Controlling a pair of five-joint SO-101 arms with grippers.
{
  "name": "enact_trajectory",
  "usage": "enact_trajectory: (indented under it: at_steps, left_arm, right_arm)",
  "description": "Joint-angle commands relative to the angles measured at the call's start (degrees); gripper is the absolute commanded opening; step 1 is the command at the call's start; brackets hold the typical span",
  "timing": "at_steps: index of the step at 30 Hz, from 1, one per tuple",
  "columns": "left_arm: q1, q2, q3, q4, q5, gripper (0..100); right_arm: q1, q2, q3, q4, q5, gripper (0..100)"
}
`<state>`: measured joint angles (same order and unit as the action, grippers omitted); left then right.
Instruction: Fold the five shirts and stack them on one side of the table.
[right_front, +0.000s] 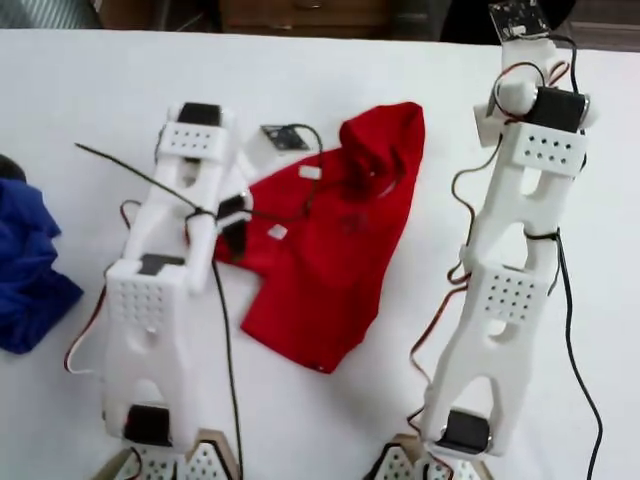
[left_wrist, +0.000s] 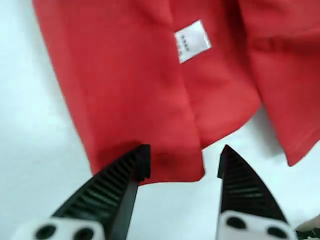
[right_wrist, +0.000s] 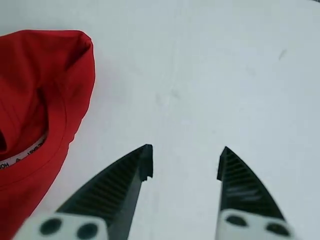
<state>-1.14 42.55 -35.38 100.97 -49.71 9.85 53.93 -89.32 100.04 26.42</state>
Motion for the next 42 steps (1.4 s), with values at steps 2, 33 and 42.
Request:
enact_trajectory:
  at_steps: [2, 33, 42]
  left_arm:
    - [-2.2, -0.6, 0.0, -1.1, -0.7, 24]
    - [-2.3, 5.0, -8.3, 0.7, -0.2, 3]
    - [-8.4, 0.1, -8.7, 1.1, 0.4, 3]
  right_arm:
    - [-0.5, -5.0, -1.6, 1.2, -0.1, 21.3]
    - [-0.5, -4.9, -1.6, 1.2, -0.1, 21.3]
    - [-4.7, -5.1, -1.5, 1.2, -12.6, 21.4]
